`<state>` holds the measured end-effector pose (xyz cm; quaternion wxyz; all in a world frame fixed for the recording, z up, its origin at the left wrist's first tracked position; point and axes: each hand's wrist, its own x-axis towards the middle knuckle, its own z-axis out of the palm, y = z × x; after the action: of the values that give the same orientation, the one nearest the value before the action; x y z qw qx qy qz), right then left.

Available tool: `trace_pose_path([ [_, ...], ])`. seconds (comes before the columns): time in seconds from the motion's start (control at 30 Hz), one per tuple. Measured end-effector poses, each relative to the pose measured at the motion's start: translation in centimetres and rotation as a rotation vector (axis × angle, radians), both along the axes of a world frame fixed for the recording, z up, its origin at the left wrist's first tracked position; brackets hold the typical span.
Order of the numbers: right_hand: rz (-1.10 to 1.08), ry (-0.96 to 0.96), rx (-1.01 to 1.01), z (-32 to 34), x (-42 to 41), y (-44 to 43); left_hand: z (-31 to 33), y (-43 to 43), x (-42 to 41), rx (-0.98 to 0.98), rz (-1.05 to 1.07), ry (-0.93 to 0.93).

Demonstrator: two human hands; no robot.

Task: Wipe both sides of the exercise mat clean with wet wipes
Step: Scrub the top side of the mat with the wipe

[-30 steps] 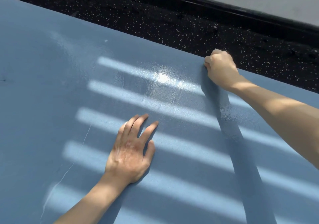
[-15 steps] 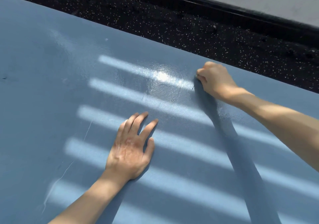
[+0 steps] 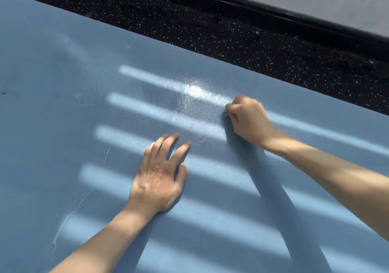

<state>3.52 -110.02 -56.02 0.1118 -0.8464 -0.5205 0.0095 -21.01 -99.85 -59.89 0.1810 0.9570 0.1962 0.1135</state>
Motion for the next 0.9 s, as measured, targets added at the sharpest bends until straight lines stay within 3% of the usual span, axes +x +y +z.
trace_pose_path([
  [0.1,0.151,0.059,-0.095,0.2,-1.8,-1.3,0.0,0.1,-0.1,0.012,0.001,0.006],
  [0.23,-0.073,-0.016,0.012,0.4,1.1,-0.7,0.1,0.0,0.1,0.012,-0.002,0.008],
  [0.4,0.187,0.125,-0.12,0.6,-4.7,-2.8,0.0,0.0,0.1,0.025,-0.002,-0.006],
  [0.57,-0.063,0.039,-0.024,0.4,-2.3,-3.0,0.0,0.0,0.1,0.04,-0.006,-0.002],
  [0.7,0.202,0.173,-0.124,0.5,-8.7,-4.9,-0.2,0.1,0.1,0.042,-0.006,0.004],
  [0.9,-0.084,0.086,0.015,0.5,-6.5,-4.7,-0.3,0.3,0.2,0.06,-0.025,0.027],
])
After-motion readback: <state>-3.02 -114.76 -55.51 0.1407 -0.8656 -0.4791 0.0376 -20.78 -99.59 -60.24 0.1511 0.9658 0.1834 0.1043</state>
